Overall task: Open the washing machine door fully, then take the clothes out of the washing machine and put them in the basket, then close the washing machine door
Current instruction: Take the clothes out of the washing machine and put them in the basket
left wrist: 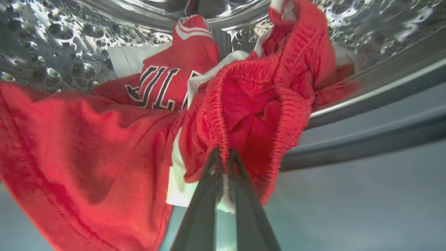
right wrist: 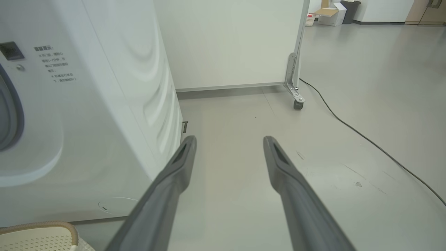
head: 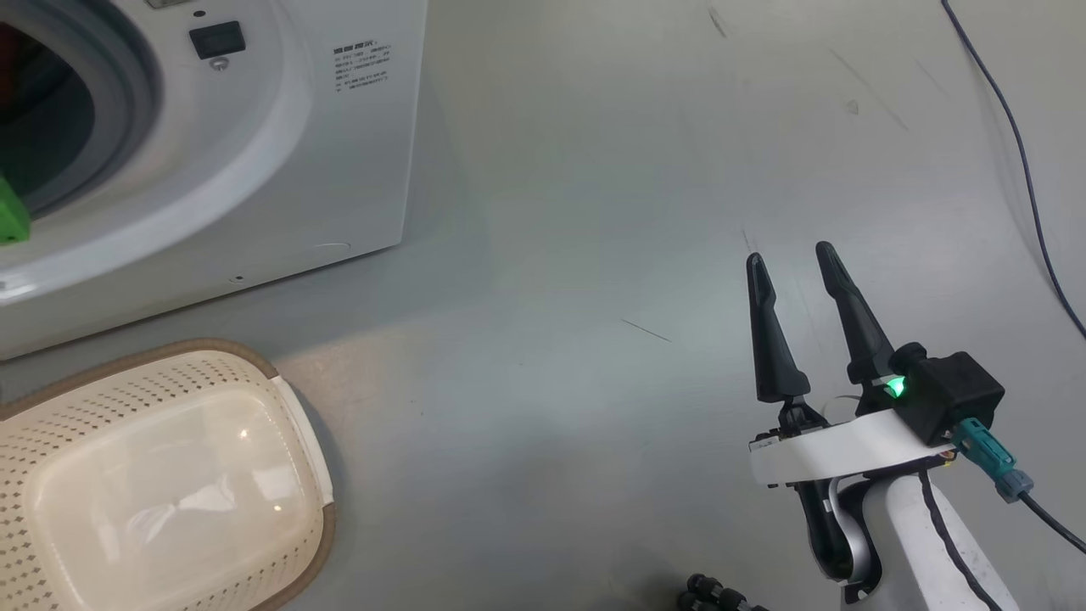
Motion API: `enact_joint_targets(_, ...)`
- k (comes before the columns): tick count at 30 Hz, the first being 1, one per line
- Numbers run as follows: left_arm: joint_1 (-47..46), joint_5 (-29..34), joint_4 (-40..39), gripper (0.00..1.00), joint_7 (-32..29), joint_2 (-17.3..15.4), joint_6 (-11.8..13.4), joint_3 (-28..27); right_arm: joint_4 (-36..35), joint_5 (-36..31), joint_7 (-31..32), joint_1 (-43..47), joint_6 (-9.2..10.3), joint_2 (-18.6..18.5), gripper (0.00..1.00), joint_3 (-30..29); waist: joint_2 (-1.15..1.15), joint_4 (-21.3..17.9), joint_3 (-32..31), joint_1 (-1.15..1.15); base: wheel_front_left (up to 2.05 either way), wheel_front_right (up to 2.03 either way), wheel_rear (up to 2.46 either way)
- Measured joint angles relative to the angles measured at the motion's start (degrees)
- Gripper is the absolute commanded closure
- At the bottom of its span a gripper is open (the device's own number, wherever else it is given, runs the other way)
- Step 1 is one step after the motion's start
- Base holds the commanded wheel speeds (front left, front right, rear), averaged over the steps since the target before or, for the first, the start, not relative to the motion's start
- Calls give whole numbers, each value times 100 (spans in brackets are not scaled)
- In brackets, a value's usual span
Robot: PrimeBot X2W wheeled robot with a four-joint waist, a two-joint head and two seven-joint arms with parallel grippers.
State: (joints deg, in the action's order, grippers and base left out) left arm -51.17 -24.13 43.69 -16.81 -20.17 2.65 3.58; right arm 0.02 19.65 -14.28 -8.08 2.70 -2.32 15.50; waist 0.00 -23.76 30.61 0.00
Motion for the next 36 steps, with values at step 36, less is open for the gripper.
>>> enact_joint_targets(36, 1347, -92, -187, 100, 2821, 1109, -910, 784, 345, -221, -18, 229, -80, -56, 0, -589, 0, 1426, -1454, 0, 0, 0, 0)
